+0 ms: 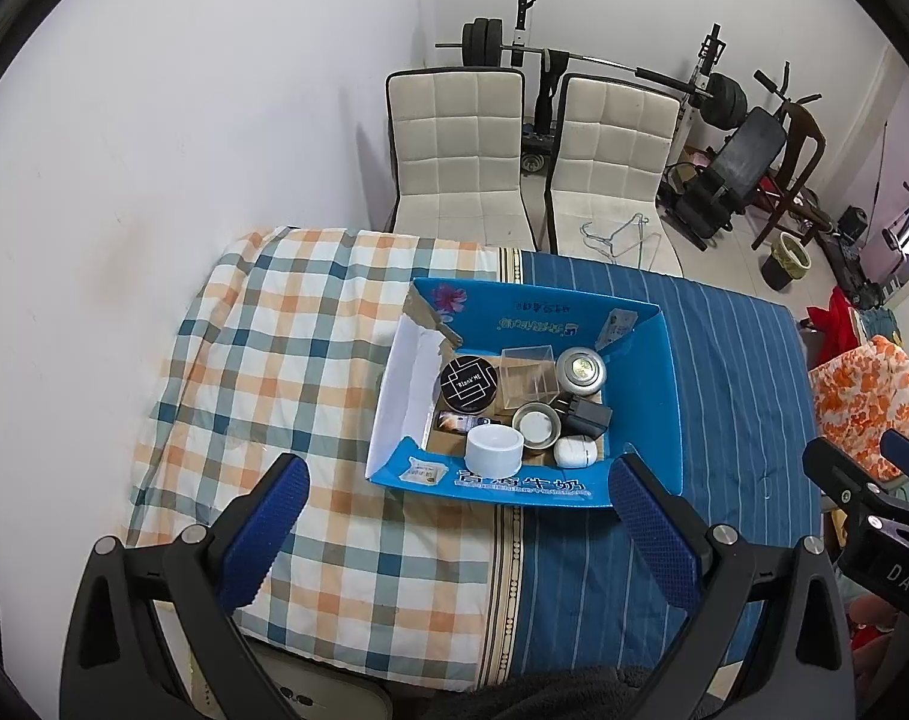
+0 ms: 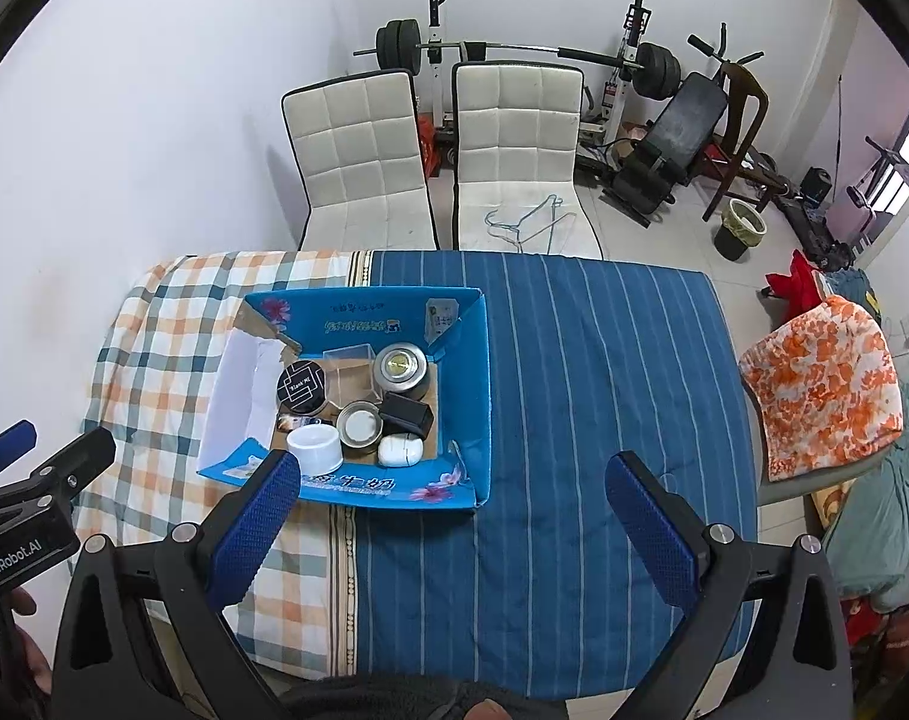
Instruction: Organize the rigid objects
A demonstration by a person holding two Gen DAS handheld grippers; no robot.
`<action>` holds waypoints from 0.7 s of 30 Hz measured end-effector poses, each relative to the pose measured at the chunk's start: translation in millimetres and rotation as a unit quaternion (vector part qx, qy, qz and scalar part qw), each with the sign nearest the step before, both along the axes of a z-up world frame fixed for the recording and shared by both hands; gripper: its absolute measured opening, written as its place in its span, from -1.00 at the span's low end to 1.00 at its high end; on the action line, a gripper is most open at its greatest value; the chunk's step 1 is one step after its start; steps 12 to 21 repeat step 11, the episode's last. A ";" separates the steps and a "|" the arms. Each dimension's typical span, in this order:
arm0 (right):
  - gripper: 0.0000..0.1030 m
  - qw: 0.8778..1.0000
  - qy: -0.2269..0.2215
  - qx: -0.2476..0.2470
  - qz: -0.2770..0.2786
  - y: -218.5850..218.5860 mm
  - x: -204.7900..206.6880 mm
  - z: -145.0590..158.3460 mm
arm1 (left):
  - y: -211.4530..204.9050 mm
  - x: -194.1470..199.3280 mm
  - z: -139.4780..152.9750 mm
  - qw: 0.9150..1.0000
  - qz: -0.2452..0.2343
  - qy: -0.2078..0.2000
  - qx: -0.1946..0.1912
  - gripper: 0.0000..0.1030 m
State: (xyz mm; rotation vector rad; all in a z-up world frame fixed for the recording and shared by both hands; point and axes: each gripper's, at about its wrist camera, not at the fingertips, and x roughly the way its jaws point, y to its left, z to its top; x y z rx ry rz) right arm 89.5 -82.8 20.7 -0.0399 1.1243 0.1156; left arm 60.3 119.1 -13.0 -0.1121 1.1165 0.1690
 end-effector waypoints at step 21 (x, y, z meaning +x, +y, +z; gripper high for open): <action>1.00 1.000 -0.012 -0.002 0.000 0.4 -3.0 5.3 | 2.9 1.9 10.9 1.000 -0.002 -0.010 0.001 0.99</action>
